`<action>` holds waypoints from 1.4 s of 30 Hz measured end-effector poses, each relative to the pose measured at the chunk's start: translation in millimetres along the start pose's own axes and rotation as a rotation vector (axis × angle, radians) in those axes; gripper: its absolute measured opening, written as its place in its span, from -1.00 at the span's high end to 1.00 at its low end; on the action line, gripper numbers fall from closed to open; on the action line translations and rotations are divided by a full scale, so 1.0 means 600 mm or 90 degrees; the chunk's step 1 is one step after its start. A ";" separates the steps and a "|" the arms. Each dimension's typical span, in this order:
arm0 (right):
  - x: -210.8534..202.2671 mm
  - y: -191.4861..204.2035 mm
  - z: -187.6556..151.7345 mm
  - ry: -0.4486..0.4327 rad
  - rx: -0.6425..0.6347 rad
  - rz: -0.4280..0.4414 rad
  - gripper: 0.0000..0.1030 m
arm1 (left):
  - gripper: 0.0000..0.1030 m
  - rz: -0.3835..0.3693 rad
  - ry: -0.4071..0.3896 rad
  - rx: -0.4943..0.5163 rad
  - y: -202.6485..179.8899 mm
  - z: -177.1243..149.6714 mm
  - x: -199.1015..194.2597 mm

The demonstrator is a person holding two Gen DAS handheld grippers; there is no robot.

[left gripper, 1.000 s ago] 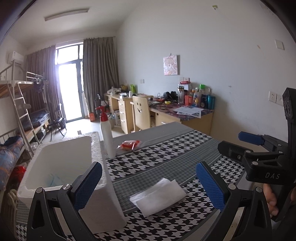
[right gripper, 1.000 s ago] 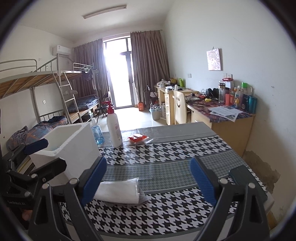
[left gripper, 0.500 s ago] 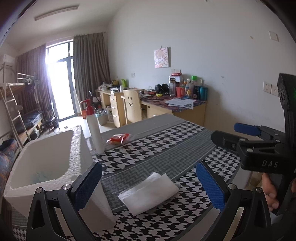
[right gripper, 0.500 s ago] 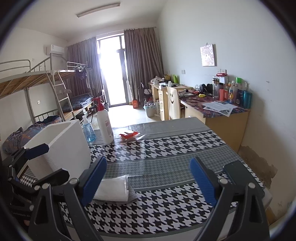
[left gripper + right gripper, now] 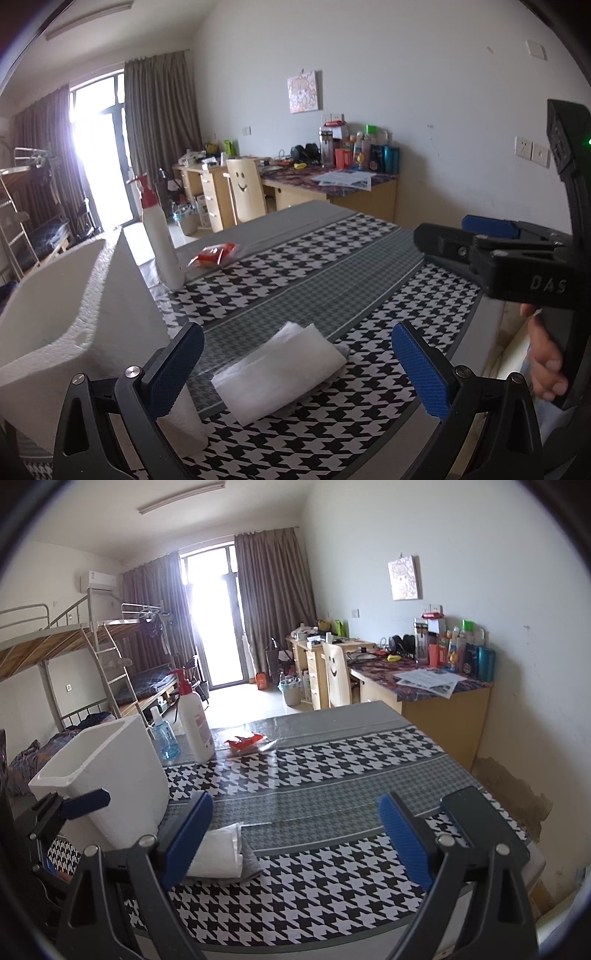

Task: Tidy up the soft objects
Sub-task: 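Move both open tools toward the white tissue on the table, then close left gripper on the white tissue while right tool approaches the grey cloth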

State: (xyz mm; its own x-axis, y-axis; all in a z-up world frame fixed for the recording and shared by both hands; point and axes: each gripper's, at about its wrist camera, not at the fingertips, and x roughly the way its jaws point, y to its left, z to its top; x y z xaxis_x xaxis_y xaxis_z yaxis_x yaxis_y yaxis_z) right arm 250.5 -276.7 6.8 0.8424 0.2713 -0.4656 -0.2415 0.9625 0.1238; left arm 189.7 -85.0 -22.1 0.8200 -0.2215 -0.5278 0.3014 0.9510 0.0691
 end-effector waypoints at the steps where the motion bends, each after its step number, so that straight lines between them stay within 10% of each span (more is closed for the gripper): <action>1: 0.002 -0.002 -0.001 0.002 0.001 -0.004 -0.82 | -0.98 -0.001 0.004 0.000 0.000 -0.002 0.003; 25: 0.056 0.004 -0.024 0.053 -0.010 0.004 -0.82 | -0.96 -0.006 0.105 0.051 -0.011 -0.063 0.092; 38: 0.075 0.007 -0.026 0.063 -0.013 0.014 -0.82 | -0.26 0.003 0.141 0.046 0.001 -0.078 0.112; 42: 0.079 0.005 -0.030 0.068 -0.008 0.012 -0.82 | 0.35 0.012 0.157 0.037 0.007 -0.080 0.121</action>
State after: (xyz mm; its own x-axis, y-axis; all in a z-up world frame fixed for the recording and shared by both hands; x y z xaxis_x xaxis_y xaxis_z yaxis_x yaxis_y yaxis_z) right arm 281.1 -261.1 -30.8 0.7819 0.2865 -0.5536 -0.2636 0.9568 0.1229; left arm 227.2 -86.5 -101.0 0.6851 -0.1372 -0.7155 0.3202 0.9388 0.1266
